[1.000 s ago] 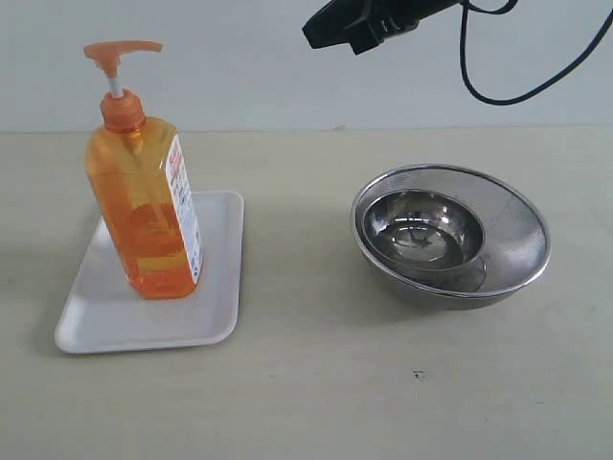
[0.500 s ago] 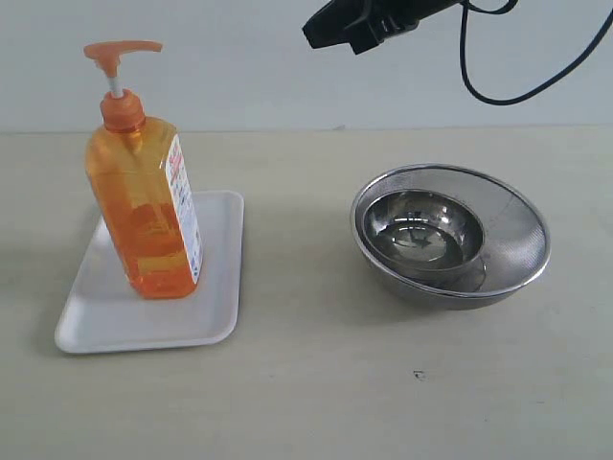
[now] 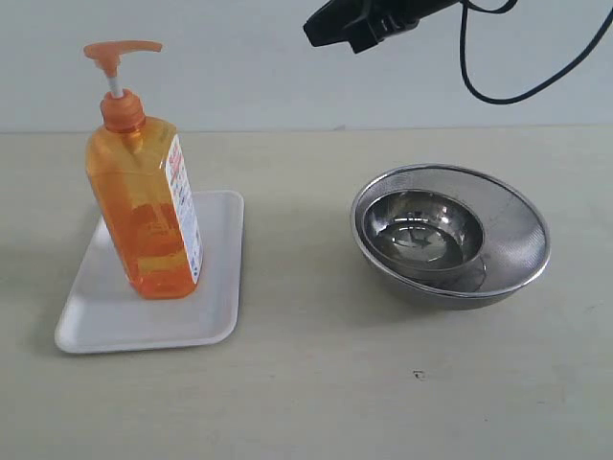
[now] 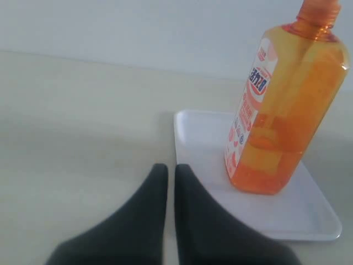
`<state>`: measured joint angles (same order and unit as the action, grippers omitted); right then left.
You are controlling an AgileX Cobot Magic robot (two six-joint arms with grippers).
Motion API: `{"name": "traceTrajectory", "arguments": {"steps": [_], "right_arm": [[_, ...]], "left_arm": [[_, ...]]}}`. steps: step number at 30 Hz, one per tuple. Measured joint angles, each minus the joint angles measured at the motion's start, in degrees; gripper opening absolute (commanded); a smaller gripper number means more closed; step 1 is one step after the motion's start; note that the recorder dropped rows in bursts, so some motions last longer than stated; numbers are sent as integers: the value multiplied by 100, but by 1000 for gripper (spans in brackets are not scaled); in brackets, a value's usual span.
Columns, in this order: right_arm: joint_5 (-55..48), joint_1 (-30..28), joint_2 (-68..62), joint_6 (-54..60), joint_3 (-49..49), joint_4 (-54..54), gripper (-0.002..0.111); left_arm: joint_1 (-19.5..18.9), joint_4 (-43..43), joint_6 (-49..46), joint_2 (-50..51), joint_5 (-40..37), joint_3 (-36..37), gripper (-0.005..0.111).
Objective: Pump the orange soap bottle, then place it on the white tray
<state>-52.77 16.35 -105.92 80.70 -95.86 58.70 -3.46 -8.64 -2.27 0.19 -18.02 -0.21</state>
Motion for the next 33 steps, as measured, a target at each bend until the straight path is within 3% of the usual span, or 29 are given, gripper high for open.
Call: {"name": "traceTrajectory", "arguments": {"steps": [33], "right_arm": [[106,0,0,0,0,0,0]], "left_arm": [[0,9,0,0,0,0,5]]}}
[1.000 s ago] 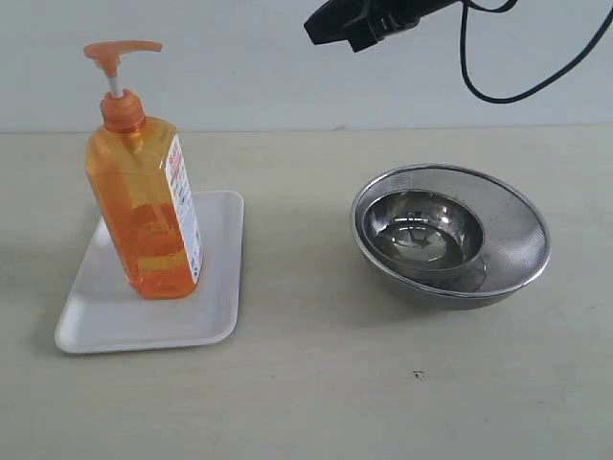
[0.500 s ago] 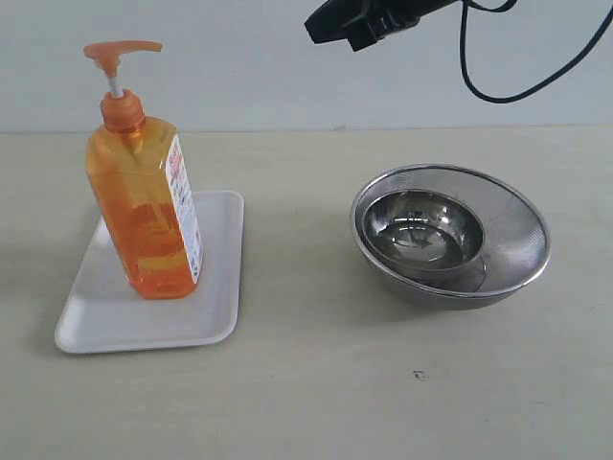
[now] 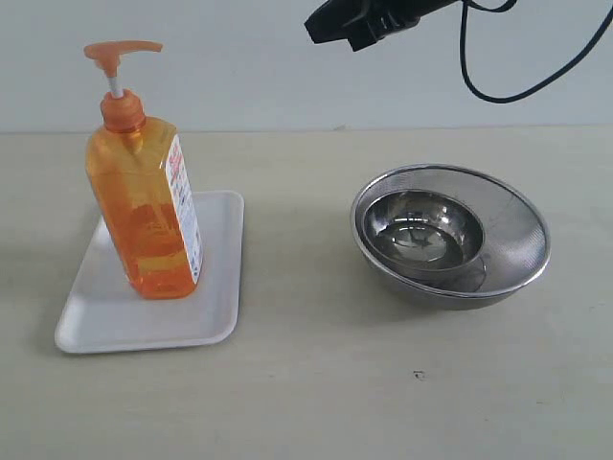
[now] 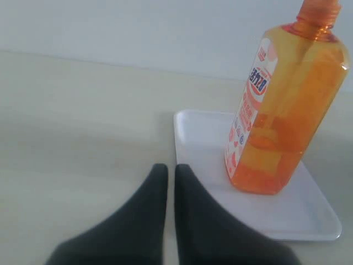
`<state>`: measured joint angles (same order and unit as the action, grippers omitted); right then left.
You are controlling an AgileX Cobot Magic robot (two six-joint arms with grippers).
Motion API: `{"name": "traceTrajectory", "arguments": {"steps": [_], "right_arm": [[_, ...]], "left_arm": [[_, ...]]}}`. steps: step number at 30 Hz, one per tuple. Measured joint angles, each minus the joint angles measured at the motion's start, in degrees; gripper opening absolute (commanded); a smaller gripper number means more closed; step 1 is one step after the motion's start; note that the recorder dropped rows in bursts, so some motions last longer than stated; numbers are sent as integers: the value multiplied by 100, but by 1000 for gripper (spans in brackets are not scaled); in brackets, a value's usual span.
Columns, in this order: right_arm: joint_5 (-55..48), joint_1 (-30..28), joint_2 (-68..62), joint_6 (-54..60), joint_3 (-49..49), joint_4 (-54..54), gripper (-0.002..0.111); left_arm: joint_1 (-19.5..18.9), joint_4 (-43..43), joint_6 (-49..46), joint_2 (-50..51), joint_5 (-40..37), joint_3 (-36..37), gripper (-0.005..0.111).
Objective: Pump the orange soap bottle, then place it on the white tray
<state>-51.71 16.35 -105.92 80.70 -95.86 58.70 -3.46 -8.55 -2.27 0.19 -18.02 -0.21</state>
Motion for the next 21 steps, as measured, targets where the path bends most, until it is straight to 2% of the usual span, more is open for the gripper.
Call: {"name": "traceTrajectory", "arguments": {"steps": [21], "right_arm": [[47,0,222,0,0,-23,0]], "left_arm": [[0,0,0,0,0,0,5]]}}
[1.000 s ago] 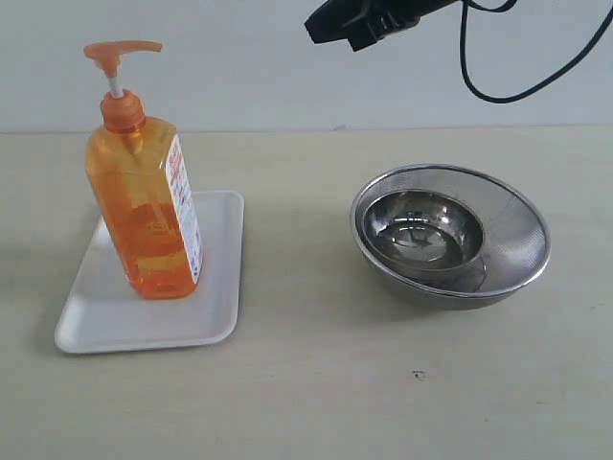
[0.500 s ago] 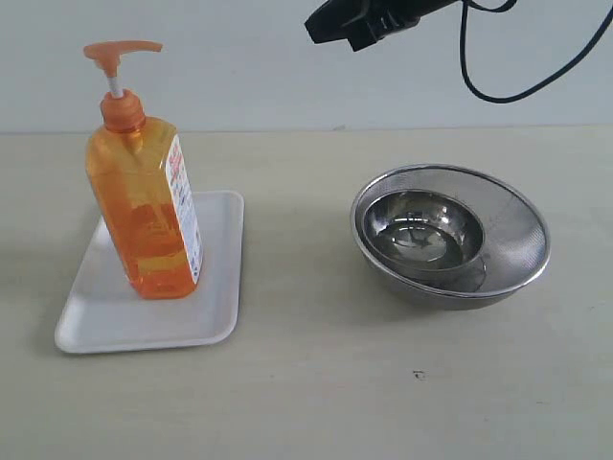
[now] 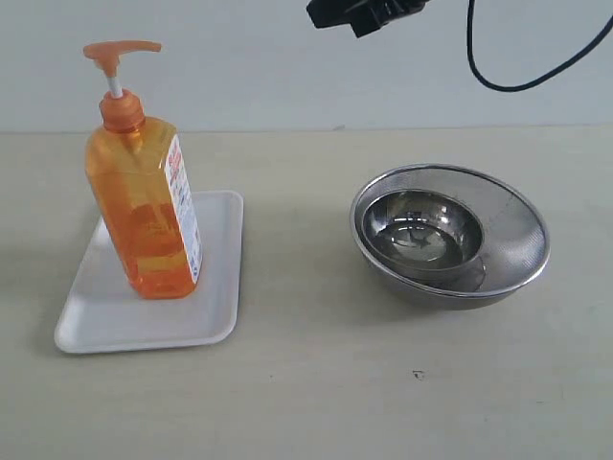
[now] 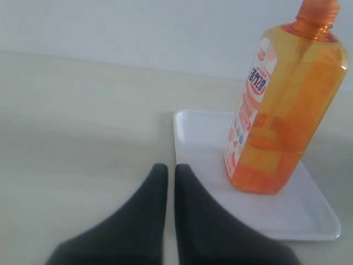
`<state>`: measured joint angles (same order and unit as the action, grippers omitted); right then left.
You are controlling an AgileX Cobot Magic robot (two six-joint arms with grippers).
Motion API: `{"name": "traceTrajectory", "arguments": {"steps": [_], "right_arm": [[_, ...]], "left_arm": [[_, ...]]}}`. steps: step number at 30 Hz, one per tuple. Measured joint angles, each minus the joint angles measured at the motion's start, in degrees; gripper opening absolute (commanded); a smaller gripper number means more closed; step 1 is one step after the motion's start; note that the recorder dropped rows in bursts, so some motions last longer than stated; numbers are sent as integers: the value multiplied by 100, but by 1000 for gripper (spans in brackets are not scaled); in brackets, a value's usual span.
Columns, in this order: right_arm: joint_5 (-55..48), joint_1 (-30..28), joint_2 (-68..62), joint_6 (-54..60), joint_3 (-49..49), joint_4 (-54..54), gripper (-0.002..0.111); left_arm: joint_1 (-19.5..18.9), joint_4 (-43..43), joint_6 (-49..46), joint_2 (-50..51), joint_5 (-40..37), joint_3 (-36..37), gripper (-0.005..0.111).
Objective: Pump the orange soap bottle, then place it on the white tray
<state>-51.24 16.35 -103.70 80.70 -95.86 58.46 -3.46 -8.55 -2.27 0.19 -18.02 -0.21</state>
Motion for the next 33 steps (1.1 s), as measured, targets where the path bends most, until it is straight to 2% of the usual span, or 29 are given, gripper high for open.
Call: {"name": "traceTrajectory", "arguments": {"steps": [22,25,29,33], "right_arm": [[207,0,1383,-114,48,-156,0],[957,0,1583,-901,395,-383,0],[2463,-13,1913,-1927,1277,-543,0],[3640,-25,2365,-2268,2206,-554,0]], "left_arm": [[0,0,0,0,0,0,5],[0,0,0,0,0,0,5],[0,0,0,0,0,0,5],[0,0,0,0,0,0,5]]}}
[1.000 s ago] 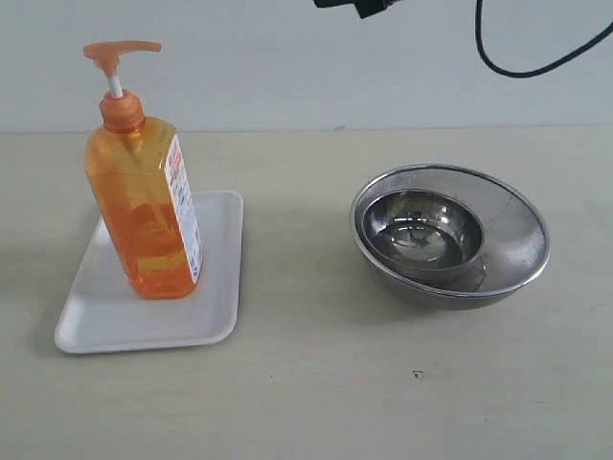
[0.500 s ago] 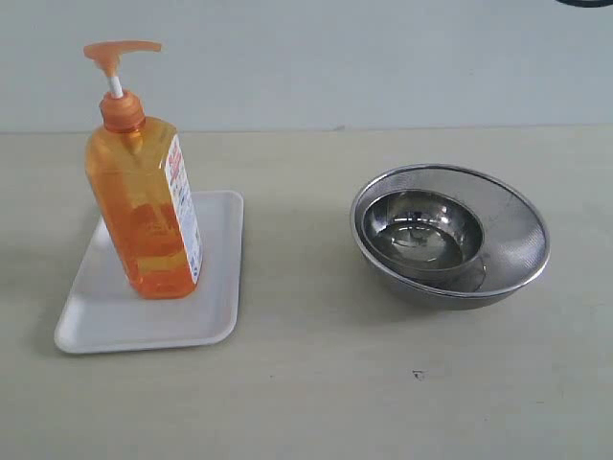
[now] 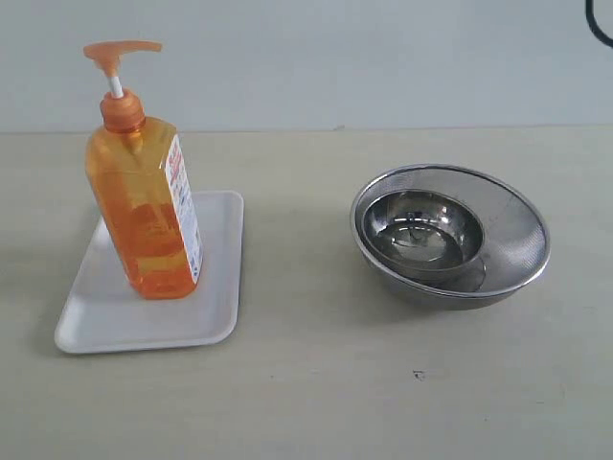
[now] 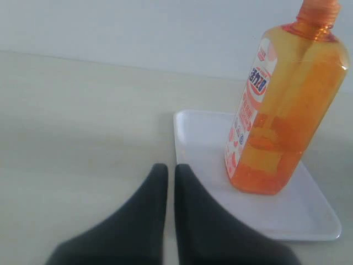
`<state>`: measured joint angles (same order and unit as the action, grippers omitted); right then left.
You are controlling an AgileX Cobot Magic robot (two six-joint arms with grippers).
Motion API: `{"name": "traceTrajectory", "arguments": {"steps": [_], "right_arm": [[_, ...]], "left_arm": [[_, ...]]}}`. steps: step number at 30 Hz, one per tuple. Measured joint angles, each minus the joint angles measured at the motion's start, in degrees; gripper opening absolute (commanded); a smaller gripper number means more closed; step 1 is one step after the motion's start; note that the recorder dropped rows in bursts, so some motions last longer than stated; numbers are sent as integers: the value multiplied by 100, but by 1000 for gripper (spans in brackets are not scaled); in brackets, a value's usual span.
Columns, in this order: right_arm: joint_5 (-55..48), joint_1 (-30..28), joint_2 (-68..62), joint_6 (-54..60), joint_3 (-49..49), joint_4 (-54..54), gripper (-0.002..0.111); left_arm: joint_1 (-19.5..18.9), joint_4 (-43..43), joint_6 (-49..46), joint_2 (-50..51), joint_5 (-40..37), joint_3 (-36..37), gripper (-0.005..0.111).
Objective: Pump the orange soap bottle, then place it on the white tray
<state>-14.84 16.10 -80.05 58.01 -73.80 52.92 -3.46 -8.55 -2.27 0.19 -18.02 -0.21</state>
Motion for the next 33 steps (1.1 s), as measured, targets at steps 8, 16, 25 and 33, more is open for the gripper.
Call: {"name": "traceTrajectory", "arguments": {"steps": [8,16,25,33], "right_arm": [[2121,0,1124,-925,1599,12,0],[2710,0,2063,-1025,2825,22,0],[3193,0,3487,-1115,4362,37,0],[3115,0,4995,-1126,5706,42,0]], "left_arm": [[0,0,0,0,0,0,5],[0,0,0,0,0,0,5],[0,0,0,0,0,0,5],[0,0,0,0,0,0,5]]}}
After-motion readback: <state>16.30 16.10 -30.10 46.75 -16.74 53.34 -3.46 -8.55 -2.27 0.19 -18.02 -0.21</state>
